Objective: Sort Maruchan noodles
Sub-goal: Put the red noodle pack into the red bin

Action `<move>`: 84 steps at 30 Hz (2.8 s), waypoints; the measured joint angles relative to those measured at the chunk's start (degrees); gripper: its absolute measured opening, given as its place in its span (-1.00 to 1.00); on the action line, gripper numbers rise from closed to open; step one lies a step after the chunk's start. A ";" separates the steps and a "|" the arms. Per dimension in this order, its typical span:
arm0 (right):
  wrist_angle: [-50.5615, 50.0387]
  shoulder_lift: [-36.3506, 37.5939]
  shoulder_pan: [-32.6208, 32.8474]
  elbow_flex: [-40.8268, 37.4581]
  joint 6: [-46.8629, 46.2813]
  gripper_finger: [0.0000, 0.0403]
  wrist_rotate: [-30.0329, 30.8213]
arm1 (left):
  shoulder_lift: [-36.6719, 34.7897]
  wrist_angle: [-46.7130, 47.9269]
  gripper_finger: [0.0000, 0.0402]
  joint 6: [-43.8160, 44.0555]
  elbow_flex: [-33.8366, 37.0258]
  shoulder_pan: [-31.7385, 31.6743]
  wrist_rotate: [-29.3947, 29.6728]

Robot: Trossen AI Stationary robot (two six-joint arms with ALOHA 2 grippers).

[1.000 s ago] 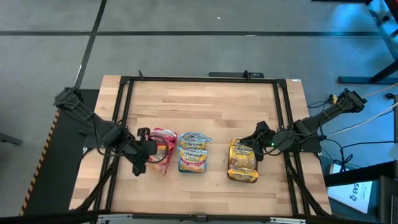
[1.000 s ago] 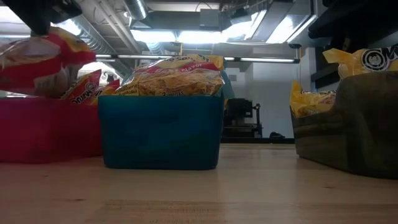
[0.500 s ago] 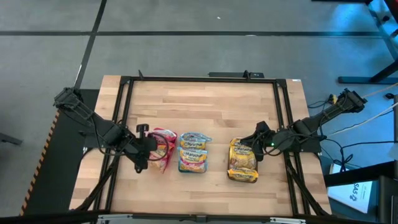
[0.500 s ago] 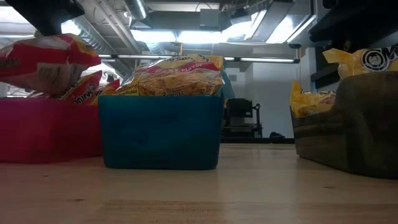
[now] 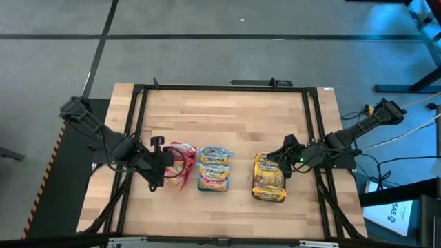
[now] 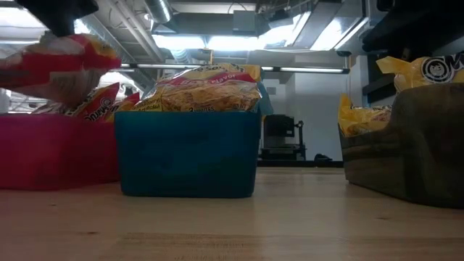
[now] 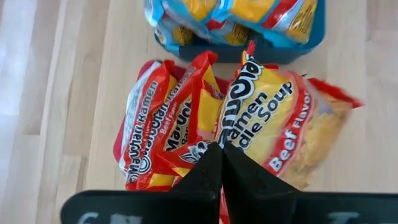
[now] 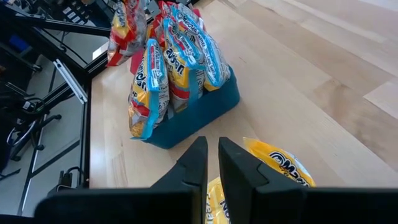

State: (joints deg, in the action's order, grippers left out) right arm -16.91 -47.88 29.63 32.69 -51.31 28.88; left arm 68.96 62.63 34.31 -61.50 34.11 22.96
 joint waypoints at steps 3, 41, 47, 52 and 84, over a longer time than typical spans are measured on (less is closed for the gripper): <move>-0.29 0.00 -0.02 0.00 0.15 -0.81 0.11 | -0.14 0.81 -1.00 0.01 -2.01 0.45 0.39; -1.29 -0.04 -0.02 0.00 -0.92 -0.81 0.02 | 5.56 4.72 -1.00 1.45 -2.91 0.55 -1.33; -1.29 -0.04 -0.01 0.00 -0.91 -0.81 0.00 | 6.95 5.51 -1.00 2.31 -2.91 0.55 -3.16; -1.29 -0.04 -0.01 0.01 -0.91 -0.81 0.00 | 7.62 5.51 -1.00 3.01 -2.88 0.53 -3.77; -1.25 -0.04 -0.02 0.00 -0.92 -0.81 0.00 | 7.68 -0.25 -1.00 8.48 -2.86 0.55 -13.92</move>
State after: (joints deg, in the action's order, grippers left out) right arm -18.15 -47.92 29.61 32.69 -52.23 28.88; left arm 76.64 62.38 42.80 -64.36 34.65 9.04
